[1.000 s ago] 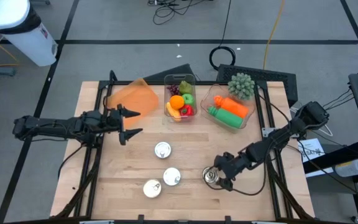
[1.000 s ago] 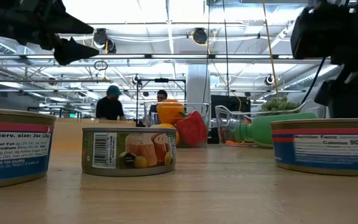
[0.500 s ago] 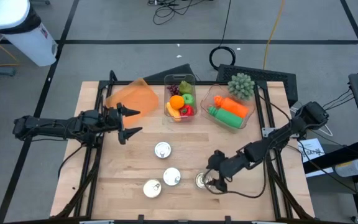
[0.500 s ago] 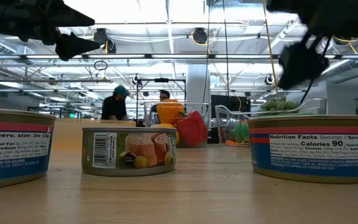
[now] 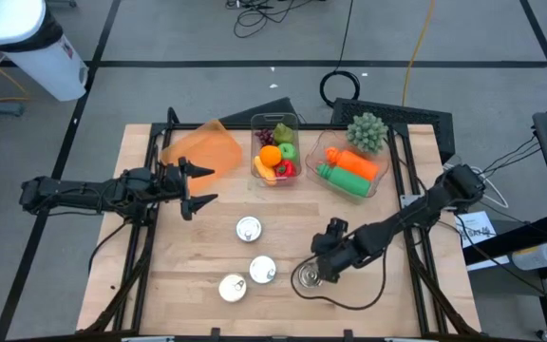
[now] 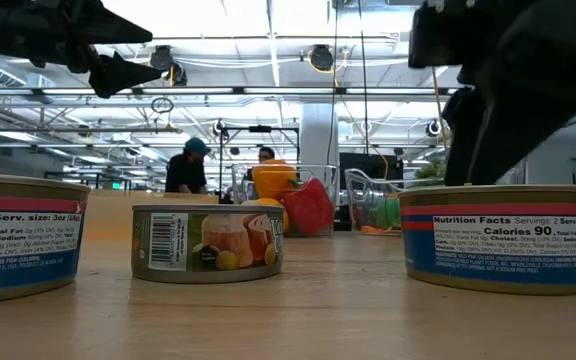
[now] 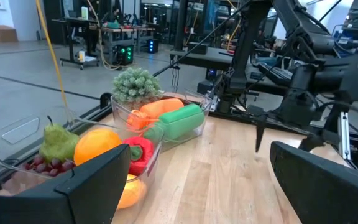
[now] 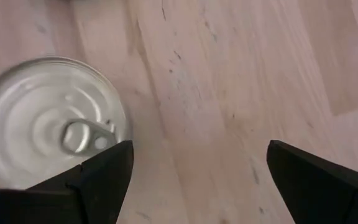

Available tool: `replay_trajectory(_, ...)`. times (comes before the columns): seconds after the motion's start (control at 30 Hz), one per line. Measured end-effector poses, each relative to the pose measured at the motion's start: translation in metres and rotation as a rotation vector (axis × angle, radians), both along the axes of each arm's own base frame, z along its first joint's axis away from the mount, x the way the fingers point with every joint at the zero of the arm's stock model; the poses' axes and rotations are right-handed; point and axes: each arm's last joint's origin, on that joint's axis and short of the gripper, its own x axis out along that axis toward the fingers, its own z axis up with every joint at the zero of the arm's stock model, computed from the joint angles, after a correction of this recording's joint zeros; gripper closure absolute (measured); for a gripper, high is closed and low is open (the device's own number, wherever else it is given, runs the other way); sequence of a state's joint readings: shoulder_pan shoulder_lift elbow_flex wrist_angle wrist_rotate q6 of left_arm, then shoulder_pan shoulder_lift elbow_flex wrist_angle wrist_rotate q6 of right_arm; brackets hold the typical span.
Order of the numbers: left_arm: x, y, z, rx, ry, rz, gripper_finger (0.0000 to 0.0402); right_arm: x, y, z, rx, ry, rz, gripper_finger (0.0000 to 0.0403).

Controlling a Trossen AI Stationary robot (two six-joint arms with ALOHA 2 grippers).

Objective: Pick & Place Food Item
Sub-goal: Put the right blue tuna can into the orange bin

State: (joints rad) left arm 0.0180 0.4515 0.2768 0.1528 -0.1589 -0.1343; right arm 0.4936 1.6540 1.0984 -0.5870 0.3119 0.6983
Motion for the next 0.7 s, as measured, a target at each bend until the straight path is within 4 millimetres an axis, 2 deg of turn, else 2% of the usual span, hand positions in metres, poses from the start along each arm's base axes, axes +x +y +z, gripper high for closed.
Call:
replay_trajectory(0.17, 0.0, 0.0, 0.0, 0.001, 0.001, 0.001, 0.0007, 0.003, -0.001, -0.009, -0.016, 0.03, -0.004, 0.0055)
replay_trajectory(0.27, 0.0, 0.0, 0.0, 0.001, 0.0, 0.0, 0.0007, 0.003, -0.001, -0.008, 0.004, 0.036, -0.002, 0.0055)
replay_trajectory(0.43, 0.0, 0.0, 0.0, 0.001, 0.0, 0.001, 0.0007, 0.001, 0.0, 0.006, 0.075, -0.015, -0.008, 0.0055)
replay_trajectory(0.7, 0.0, 0.0, 0.0, 0.001, 0.0, 0.001, 0.0007, 0.0, 0.004, 0.0, 0.065, 0.005, 0.005, 0.0055)
